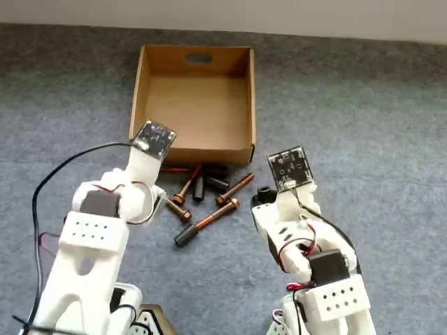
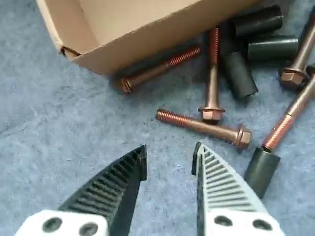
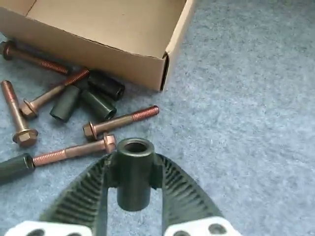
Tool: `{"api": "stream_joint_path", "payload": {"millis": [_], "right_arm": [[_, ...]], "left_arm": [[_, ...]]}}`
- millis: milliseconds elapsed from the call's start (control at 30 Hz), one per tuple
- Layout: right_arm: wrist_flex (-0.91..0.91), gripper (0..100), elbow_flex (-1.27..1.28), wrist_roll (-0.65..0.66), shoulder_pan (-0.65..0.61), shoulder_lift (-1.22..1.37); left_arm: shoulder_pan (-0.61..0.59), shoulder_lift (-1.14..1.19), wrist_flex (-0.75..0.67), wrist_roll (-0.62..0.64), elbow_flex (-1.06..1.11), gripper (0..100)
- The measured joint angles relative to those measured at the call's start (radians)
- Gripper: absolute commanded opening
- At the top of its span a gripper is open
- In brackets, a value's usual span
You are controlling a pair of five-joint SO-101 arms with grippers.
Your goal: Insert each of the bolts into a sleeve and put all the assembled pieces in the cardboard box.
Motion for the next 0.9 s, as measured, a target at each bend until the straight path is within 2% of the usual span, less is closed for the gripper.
{"api": "stream_joint_path", "payload": {"millis": [233, 367, 467, 633, 900], "right_arm": [[-0.006, 0.5, 0.095, -0.006, 0.000, -0.110], [-0.006, 0.5, 0.121, -0.006, -0.002, -0.152], [-0.006, 0.5, 0.121, -0.006, -0.002, -0.160], [-0.006, 0.5, 0.121, -0.006, -0.002, -0.160], [-0.006, 0.5, 0.143, -0.006, -0.002, -0.163]], "left_arm": [[0.000, 0.284, -0.110, 0.002, -0.087, 18], [0.000, 0.477, -0.124, 0.003, -0.161, 18], [0.000, 0.595, -0.124, 0.049, -0.222, 18], [0.000, 0.683, -0.138, 0.089, -0.296, 18], [0.000, 0.766, -0.213, 0.092, -0.296, 18]]}}
